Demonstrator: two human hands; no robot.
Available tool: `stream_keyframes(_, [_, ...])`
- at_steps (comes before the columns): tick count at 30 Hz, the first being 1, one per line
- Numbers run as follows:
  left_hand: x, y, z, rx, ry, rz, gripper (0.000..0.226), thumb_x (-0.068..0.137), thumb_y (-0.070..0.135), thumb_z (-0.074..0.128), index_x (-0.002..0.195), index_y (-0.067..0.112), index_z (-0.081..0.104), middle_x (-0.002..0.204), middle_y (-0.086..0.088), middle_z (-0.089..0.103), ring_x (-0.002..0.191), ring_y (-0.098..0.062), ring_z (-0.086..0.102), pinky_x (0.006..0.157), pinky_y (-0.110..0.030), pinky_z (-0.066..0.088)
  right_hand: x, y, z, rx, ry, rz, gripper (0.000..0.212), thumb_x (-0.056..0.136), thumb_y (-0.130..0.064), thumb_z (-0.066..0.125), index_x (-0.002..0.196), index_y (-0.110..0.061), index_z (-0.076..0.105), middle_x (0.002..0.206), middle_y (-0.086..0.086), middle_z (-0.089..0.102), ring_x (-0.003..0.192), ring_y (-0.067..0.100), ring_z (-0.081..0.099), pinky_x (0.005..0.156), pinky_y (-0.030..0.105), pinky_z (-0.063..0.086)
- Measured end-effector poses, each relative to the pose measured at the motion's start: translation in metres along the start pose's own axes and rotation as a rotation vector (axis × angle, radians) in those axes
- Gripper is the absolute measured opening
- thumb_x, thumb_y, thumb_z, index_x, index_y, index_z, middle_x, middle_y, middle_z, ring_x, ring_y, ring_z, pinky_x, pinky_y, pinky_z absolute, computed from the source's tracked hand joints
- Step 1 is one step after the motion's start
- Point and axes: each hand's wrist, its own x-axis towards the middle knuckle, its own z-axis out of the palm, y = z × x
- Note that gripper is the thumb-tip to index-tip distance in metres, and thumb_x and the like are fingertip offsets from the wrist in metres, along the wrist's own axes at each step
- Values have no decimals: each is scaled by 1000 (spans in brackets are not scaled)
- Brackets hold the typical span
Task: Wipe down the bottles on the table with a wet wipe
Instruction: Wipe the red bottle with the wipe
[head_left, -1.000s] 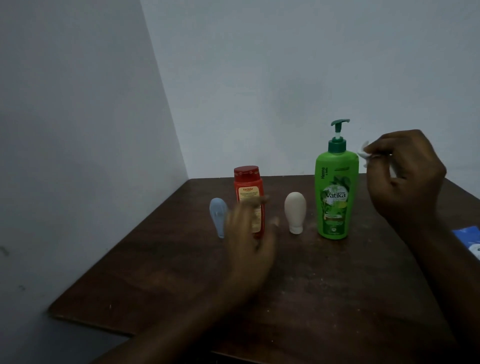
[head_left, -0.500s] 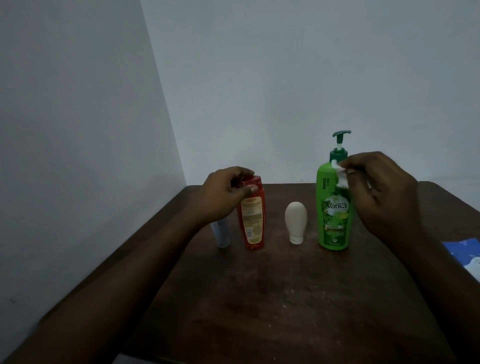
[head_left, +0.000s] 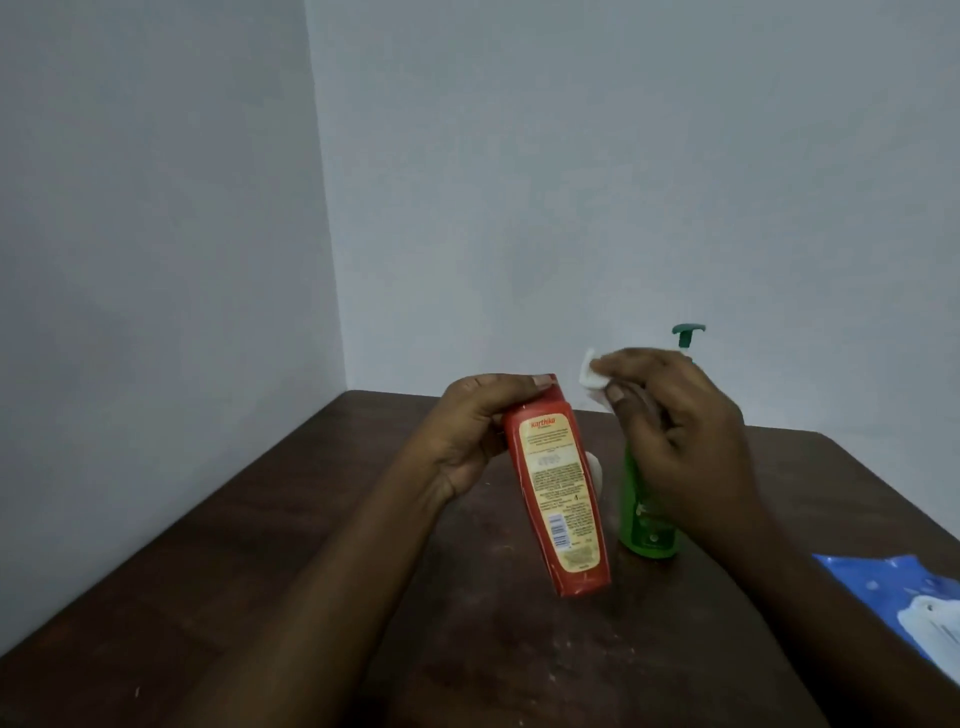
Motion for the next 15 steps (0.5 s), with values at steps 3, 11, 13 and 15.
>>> stream_keyframes(3, [0,-9,-6,59,90,12,20,88,25,78,92,6,78,78,-2,76,79,-16,74,76,-29,58,18,-6,5,-67,-71,-66,20,95,-3,68,112,-12,75,112,0,73,104,10,66,89,19,51])
stream_keyframes(11, [-2,-27,-16,37,251,-42,35,81,42,82,95,9,82,85,-3,80,82,-16,74,96,-43,46,-13,-3,58,-271,-208,-58,21,95,-8,61,112,-5,73,103,12,70,94,28,64,80,33,46])
stream_keyframes(13, [-2,-28,-14,6,224,-89,37,77,43,85,96,11,82,86,-2,81,79,-14,74,98,-43,44,-19,-7,64,-264,-192,-59,26,95,-10,57,115,-5,72,106,12,70,97,29,62,82,35,46])
stream_keyframes(15, [-1,-29,-11,-40,199,-124,36,75,38,87,97,10,82,83,0,80,70,-9,72,91,-39,44,-22,-13,64,-250,-190,-104,28,94,-11,55,115,-6,73,109,11,70,99,30,60,84,36,46])
